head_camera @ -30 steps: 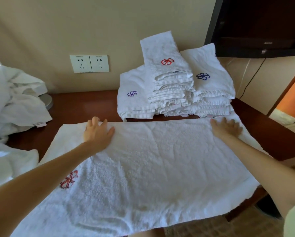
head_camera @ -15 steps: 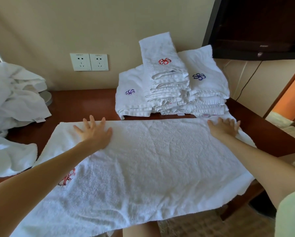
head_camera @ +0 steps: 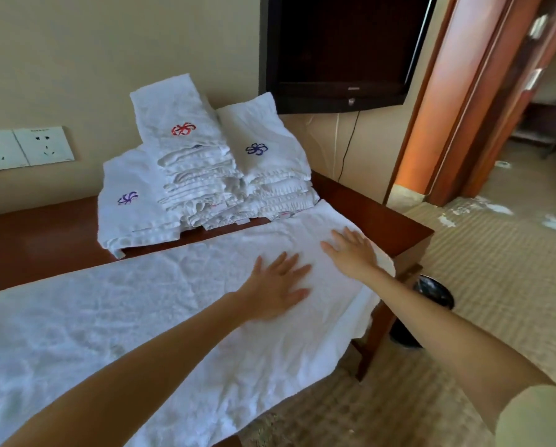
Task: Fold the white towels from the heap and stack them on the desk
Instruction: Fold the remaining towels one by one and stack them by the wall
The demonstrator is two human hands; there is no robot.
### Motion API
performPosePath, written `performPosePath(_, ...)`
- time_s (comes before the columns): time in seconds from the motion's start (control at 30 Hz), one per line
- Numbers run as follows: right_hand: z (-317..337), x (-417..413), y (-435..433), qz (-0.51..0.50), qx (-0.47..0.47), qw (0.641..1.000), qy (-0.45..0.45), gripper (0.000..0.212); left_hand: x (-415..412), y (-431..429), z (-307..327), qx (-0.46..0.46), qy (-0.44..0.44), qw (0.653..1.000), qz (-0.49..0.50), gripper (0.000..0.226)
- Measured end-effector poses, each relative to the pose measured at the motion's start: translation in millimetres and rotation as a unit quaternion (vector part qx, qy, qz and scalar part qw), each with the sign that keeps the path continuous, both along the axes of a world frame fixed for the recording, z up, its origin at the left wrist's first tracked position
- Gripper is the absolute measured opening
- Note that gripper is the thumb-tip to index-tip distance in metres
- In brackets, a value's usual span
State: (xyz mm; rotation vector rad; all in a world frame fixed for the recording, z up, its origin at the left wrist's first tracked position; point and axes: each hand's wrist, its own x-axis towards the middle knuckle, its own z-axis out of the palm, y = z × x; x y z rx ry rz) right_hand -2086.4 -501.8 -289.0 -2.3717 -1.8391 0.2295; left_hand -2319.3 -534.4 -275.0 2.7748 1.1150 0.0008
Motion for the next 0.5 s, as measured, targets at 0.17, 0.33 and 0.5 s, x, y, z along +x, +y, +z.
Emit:
performPosePath(0.17, 3, 23, -3, 0.013, 0.033, 0.999, 0.025, 0.060, 15, 5, -12, 0.020, -0.014, 0.999, 0.025, 0.064)
performPosePath(0.33, -9, 19, -16, -0.045, 0.269, 0.956, 0.106, 0.035, 15, 1, -8, 0.021, -0.018, 0.999, 0.027, 0.060)
performPosePath(0.5, -48, 11, -74, -0.223, 0.368, 0.881, 0.198, 0.046, 10, -35, -11, 0.084, -0.065, 0.994, 0.007, 0.057)
